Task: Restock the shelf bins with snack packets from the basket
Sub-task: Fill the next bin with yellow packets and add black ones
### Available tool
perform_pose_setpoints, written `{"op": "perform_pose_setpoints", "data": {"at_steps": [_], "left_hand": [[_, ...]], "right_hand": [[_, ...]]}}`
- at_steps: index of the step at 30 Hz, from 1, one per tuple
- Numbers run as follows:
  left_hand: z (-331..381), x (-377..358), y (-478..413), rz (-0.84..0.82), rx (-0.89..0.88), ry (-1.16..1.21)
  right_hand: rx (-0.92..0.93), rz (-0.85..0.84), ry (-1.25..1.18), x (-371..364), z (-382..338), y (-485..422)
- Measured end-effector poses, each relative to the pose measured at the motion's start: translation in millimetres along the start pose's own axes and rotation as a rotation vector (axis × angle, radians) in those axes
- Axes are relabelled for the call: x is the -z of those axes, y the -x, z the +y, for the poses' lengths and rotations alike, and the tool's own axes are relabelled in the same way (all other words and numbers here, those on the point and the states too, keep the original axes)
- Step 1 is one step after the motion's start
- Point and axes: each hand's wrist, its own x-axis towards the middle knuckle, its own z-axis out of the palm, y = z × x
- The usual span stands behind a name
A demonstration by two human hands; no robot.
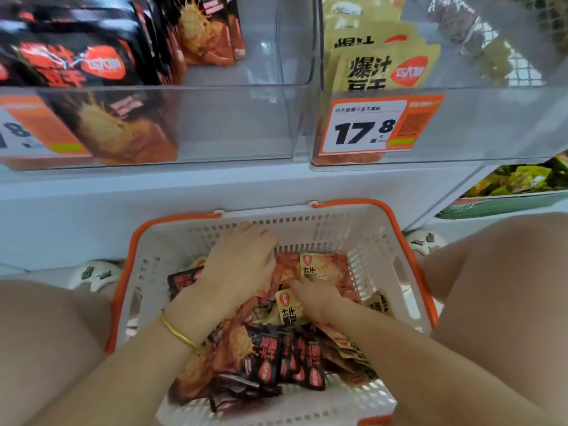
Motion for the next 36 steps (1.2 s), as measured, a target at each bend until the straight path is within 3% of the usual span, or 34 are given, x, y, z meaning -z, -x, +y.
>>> {"op": "perform_pose_setpoints", "data": {"at_steps": [6, 10, 14, 18, 21, 24, 26, 28, 31, 33, 36], "left_hand": [[-3, -4, 0, -0.020, -0.006, 0.034], [-5, -4, -2, -0.113, 0.085, 0.096], [5, 10, -5, -0.150, 0.085, 0.310], [20, 48, -9, -0.018, 0.105, 0.425], [38, 101, -8, 0.051, 0.026, 0.568], [64, 160, -10, 0.223, -0.079, 0.702], [77, 193, -20, 0.399, -0.108, 0.859], [85, 214, -41, 0.542, -0.128, 0.752], [89, 226, -83, 0.536, -0.130, 0.334], [89, 226, -110, 0.439, -0.117, 0.132], [86, 217, -139, 0.336, -0.117, -0.078]], "right_hand": [[-0.006, 0.046, 0.028, 23, 2, -1], [0.026, 0.054, -0.382, 78, 17, 11], [0.118, 0.091, -0.729, 134, 22, 57], [0.145, 0.162, -0.948, 169, 24, 114], [0.252, 0.219, -1.067, 194, 25, 162], [0.375, 0.384, -1.111, 232, 34, 216], [0.382, 0.591, -1.204, 262, 47, 245], [0.282, 0.851, -1.255, 289, 69, 256], [0.052, 1.114, -1.084, 327, 105, 234], [-0.131, 1.117, -0.912, 348, 129, 196], [-0.315, 0.986, -0.794, 368, 158, 125]]}}
